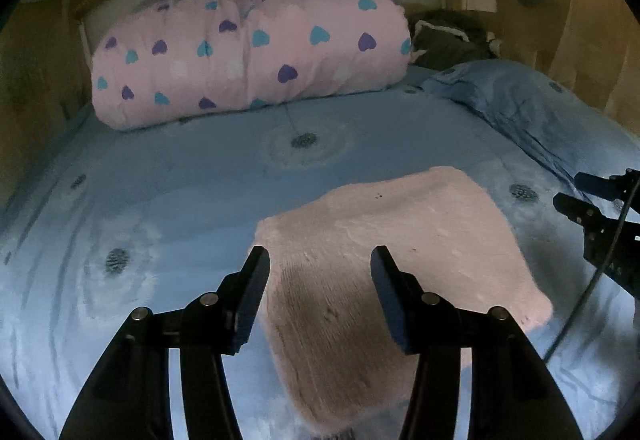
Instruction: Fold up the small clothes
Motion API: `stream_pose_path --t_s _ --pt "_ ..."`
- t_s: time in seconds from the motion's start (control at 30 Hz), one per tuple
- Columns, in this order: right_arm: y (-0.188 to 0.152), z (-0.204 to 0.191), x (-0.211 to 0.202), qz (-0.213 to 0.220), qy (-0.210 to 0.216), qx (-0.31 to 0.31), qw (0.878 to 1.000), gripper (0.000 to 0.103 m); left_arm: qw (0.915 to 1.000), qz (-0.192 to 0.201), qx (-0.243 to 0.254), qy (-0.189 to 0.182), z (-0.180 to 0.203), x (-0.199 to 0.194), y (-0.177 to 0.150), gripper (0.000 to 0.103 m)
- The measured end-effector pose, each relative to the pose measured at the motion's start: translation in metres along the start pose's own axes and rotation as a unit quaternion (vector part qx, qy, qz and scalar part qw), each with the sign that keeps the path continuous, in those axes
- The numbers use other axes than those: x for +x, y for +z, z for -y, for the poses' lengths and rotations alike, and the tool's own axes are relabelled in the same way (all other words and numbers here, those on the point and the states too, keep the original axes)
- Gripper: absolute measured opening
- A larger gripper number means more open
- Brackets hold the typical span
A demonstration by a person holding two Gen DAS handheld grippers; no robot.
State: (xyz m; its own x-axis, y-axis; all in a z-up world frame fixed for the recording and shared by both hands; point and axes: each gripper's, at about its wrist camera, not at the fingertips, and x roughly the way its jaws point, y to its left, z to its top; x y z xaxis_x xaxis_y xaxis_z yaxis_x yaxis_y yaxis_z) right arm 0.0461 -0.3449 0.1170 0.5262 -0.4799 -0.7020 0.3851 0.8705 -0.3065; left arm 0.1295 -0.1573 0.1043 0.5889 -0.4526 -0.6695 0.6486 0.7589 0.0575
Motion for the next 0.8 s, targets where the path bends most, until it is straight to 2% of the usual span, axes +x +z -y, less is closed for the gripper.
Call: stream_pose_path --t_s 0.17,0.27,0.5,0.63,0.8 --pt "-0.009 -0.001 -0.035 -0.003 0.050 0.018 0.999 0.041 1.0000 -0.006 -0.008 0.001 0.006 -0.028 -0.006 0.033" --pt "-0.015 -0.002 -0.061 -0.001 0.082 0.025 0.996 0.042 0.9998 -0.010 -0.005 0.014 0.011 -0.043 -0.008 0.033" --pt "-0.024 0.001 -0.123 0.023 0.103 0.038 0.994 0.047 0.9999 0.010 -0.008 0.009 0.022 -0.105 -0.017 0.033" --pt "-0.033 0.002 -0.157 0.041 0.118 0.050 0.991 0.062 0.9997 0.014 -0.007 0.018 0.030 -0.138 -0.026 0.033" --pt "-0.049 -0.001 -0.185 0.043 0.128 0.050 0.990 0.064 0.9995 0.017 -0.010 0.025 0.040 -0.175 -0.039 0.033"
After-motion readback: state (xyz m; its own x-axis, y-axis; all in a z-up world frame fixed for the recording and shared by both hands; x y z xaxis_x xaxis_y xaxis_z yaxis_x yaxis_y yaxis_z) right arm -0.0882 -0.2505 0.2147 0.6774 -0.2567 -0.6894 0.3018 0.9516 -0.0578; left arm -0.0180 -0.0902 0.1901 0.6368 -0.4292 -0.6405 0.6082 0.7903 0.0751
